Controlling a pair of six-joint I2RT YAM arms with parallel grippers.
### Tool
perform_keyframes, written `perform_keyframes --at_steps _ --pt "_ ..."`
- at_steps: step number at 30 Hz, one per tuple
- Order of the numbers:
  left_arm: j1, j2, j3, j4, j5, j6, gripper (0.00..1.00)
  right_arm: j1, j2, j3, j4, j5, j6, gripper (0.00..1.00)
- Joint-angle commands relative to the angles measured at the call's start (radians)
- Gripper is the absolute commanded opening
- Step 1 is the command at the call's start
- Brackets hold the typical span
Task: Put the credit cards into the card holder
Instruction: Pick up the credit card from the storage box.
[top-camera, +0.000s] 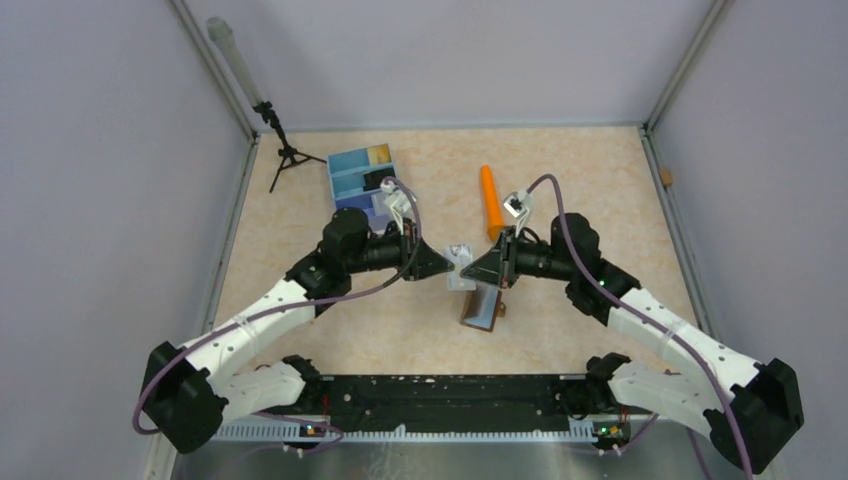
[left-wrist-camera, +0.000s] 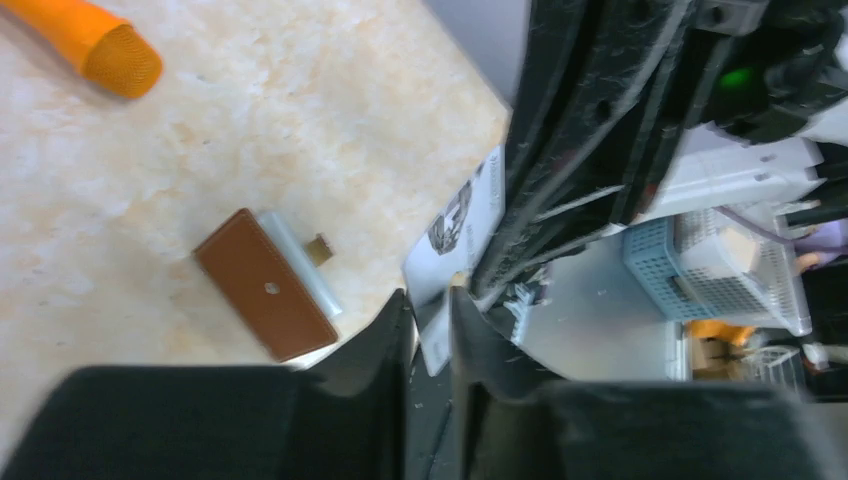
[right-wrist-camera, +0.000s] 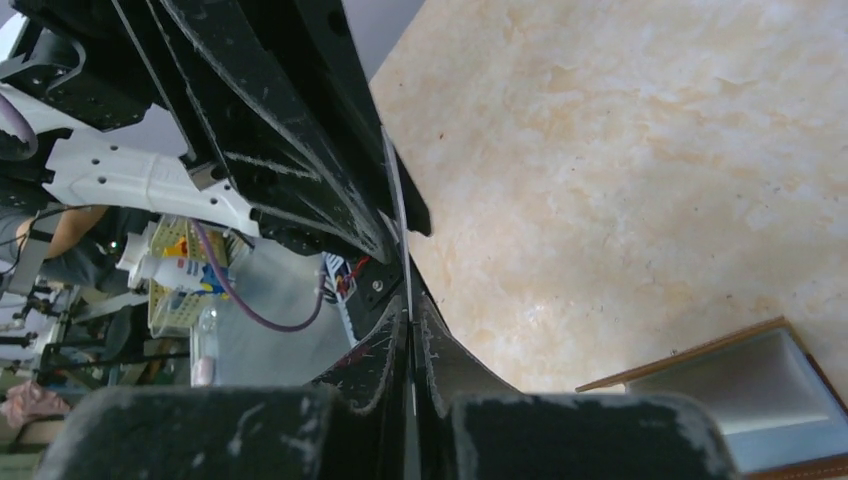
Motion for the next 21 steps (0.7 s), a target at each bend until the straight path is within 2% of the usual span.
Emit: perform_keyframes --at_steps 1,4,6,7,8,14,21 --pt "-0.081 0.072 0.086 -0.076 -0.125 0.049 0.36 0.002 -0.075 0.025 -0.121 0.187 -0.003 0.0" --pt "-0.155 0.124 0.143 -0.185 -0.313 0.08 0.73 0.003 -0.113 0.042 -0.359 0.42 -0.02 0.0" --pt "-0.216 0.167 0.186 -0.233 -0.432 0.09 0.91 0.001 -0.124 0.038 -0.477 0.557 -0.016 0.0" --pt "-0.251 0.194 0.221 -0.258 -0.493 0.089 0.96 0.001 -0.131 0.031 -0.517 0.608 -0.006 0.0" --pt "-0.27 0.22 0.237 -0.29 -0.558 0.081 0.98 0.001 -0.14 0.02 -0.546 0.657 0.003 0.0" --pt "-0.444 0.401 0.387 -0.423 -0.867 0.059 0.99 0.0 -0.244 -0.052 -0.63 0.79 0.084 0.0" --pt "-0.519 0.61 0.536 -0.6 -1.037 -0.045 0.99 0.0 -0.255 -0.116 -0.621 0.821 0.123 0.0"
